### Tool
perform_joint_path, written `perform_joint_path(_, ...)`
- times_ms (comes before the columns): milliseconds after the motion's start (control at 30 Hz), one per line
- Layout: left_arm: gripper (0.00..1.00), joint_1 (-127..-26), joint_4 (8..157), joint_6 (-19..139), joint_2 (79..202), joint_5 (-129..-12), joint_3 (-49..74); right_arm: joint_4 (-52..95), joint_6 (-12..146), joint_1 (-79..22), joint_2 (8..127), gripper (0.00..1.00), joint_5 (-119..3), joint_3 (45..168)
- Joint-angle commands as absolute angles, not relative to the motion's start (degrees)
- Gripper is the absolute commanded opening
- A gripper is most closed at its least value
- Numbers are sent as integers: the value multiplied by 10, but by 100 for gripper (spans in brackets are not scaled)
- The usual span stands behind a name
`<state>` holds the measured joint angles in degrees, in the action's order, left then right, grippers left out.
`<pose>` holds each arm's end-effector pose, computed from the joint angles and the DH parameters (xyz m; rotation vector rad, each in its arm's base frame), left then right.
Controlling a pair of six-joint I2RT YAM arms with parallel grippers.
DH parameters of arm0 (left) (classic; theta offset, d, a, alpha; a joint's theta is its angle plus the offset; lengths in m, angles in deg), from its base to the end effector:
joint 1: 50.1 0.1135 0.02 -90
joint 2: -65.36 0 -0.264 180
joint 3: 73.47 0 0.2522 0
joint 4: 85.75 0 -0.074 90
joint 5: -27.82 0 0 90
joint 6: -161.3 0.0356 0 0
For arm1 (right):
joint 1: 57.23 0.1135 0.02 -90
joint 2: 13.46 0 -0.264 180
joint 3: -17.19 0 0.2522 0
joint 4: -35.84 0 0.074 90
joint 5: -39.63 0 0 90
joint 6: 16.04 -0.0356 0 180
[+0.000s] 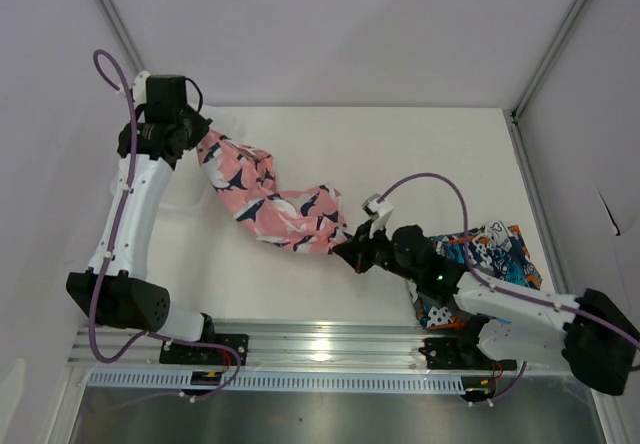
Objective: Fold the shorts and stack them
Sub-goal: Flatten the shorts out
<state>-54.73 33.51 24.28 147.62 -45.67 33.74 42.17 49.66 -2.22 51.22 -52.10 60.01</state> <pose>0.3007 -0.0142 0.4182 -0.9335 1.9622 -0.2002 0.1406 0.2028 0.2289 -0.5410 1.8852 0.9740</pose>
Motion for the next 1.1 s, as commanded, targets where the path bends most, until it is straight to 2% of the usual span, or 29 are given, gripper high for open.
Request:
perform_joint_path(0,0,-539,291,216,1486,-467,395,391,530,-49,411,0,-534,599)
perform_joint_path(133,0,-527,264,203,1499,-500,437,331,558,-119,302,0,-592,610)
perform_joint_path(267,0,-516,238,195,1508,-528,488,301,585,-181,286,0,-665,634)
perform_joint_path(400,0,-512,203,187,1522,-544,562,302,602,-195,286,0,-711,657)
perform_joint_path(733,0,-474,164,156,1534,-604,660,273,622,-207,263,0,-760,725)
perform_joint_path(933,0,-448,172,118,1525,-670,626,236,631,-228,271,0,-774,815)
perform_joint_path(1000,0,-436,192,92,1505,-689,575,224,624,-259,291,0,-759,860)
perform_joint_path(1067,0,-431,220,73,1485,-713,530,198,613,-319,358,0,-815,902)
